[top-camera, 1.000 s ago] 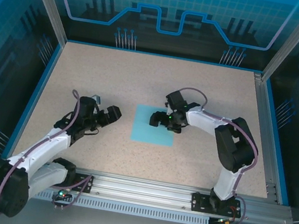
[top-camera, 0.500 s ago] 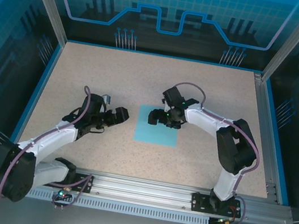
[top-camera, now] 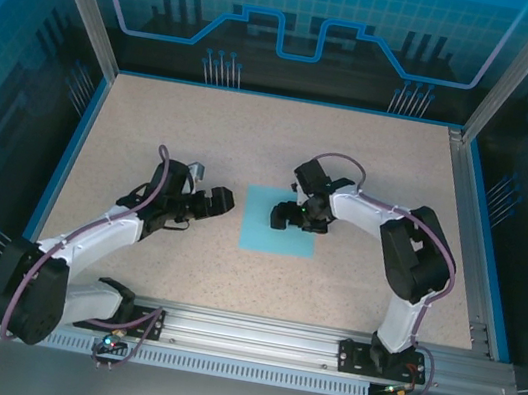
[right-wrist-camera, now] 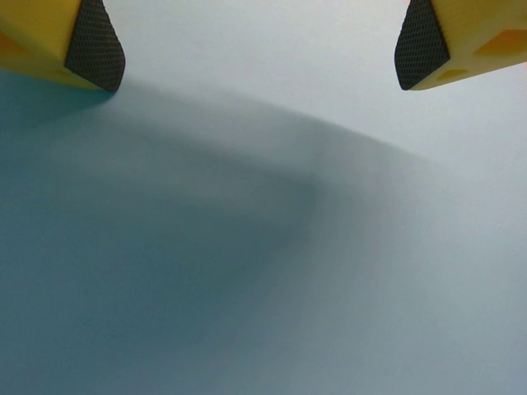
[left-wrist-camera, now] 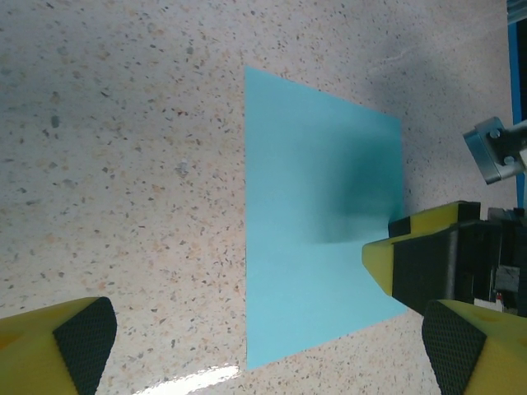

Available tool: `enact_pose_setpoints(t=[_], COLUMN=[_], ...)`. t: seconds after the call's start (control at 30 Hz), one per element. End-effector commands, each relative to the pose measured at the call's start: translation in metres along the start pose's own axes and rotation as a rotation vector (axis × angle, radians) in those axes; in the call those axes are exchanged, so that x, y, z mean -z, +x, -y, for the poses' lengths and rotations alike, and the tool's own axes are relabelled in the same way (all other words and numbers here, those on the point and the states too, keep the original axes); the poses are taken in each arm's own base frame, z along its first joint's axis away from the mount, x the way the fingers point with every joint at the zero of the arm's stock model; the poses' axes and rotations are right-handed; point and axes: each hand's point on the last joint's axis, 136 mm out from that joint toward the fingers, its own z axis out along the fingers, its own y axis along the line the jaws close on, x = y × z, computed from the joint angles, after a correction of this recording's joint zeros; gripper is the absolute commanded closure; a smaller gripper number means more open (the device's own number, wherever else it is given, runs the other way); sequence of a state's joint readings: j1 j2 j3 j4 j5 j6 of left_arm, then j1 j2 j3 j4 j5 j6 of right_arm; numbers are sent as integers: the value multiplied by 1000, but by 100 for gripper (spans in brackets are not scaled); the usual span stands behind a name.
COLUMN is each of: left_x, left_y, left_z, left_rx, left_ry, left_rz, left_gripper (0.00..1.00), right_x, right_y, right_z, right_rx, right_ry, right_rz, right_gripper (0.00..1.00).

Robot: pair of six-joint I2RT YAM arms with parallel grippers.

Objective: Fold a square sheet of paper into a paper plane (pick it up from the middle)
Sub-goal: Move the square sheet of paper to the center of the table.

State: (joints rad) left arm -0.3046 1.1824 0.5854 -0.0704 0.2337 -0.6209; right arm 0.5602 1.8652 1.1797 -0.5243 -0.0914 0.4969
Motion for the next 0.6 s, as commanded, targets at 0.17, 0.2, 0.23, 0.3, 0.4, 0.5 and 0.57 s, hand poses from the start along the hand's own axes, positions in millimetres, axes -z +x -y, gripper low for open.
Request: enact_pose_setpoints(t=[0.17, 0.2, 0.23, 0.3, 0.4, 0.5, 0.57], left_x=[2, 3, 4, 6, 10, 15, 15], left_y=[-4, -5, -7, -9, -18, -27, -30], left_z=[13, 11, 9, 6, -4, -10, -10], left_rx=[-51, -50, -51, -47, -5, 17, 34], left_ry=[18, 7, -2, -26, -82, -108, -92], left_rz=[-1, 6, 13, 33, 89, 153, 165], left_gripper=[1, 1, 1, 1, 1, 1, 1], right_x=[13, 19, 26, 38, 49, 48, 43], right_y=[-9, -12, -16, -21, -23, -21, -19], right_z=[-9, -10, -12, -6, -3, -6, -13], right_rx=[43, 40, 38, 12, -10, -26, -8], right_ry=[-5, 9, 24, 120, 253, 321, 331], right_rz=[-5, 11, 27, 64, 75, 6, -28], right_gripper=[8, 7, 5, 1, 1, 1, 1])
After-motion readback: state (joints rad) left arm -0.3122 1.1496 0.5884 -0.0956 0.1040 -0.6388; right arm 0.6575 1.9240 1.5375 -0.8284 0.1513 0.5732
